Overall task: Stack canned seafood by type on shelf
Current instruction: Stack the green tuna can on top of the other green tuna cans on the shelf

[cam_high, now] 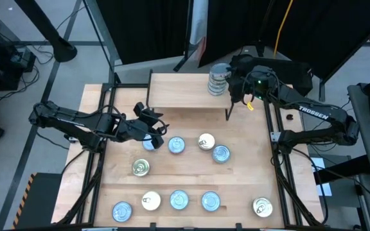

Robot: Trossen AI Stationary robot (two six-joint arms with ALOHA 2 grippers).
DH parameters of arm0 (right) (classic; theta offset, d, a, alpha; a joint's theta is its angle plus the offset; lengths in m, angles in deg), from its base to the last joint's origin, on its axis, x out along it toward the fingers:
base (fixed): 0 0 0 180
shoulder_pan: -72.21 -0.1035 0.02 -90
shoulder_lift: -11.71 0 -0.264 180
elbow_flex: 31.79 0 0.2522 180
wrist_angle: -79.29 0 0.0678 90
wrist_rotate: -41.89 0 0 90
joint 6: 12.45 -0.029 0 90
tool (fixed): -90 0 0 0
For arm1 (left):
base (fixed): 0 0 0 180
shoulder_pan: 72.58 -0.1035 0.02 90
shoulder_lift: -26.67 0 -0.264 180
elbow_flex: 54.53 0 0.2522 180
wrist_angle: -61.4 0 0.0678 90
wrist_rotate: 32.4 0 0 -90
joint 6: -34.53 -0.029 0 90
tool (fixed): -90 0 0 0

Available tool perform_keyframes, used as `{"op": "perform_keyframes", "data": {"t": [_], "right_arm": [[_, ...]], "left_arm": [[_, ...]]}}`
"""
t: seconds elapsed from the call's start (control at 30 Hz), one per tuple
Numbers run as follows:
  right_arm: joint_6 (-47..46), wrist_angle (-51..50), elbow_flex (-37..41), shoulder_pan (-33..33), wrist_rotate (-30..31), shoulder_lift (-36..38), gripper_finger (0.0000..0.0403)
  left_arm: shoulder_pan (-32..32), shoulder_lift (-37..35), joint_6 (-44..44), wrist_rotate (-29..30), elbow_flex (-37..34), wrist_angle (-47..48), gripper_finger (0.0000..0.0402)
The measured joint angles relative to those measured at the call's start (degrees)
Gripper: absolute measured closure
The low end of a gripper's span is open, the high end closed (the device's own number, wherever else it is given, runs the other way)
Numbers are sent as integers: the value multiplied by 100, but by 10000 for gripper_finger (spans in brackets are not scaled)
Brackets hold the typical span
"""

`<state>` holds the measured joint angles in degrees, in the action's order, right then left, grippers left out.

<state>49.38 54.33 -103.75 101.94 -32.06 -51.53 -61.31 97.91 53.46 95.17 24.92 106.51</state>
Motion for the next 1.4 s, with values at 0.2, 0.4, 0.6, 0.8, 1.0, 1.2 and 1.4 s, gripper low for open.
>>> {"op": "perform_keyframes", "data": {"t": [0.2, 0.4, 0.6, 0.8, 1.0, 1.2, 1.4], "right_arm": [[-770, -139, -124, 154, 1, 2, 209], [-1420, -185, -124, 331, -224, 2, 209], [-1627, -383, -124, 365, -603, -2, 209], [-1797, -372, -124, 368, -585, -9, 209], [-1337, -389, -124, 361, -396, -9, 209], [-1087, -400, -124, 312, -101, -9, 209], [-1564, -409, -124, 317, -465, -9, 208]], "left_arm": [[0, 0, 22, -5, 0, -2, 164], [0, 0, 26, -149, 0, -43, 164], [0, 0, 24, -193, 2, -59, 164], [2, 0, 24, -193, 2, -57, 164], [2, 0, 29, -328, 2, -87, 164], [2, 2, 31, -348, 2, -103, 164], [2, 2, 42, -349, 2, -103, 164]]}}
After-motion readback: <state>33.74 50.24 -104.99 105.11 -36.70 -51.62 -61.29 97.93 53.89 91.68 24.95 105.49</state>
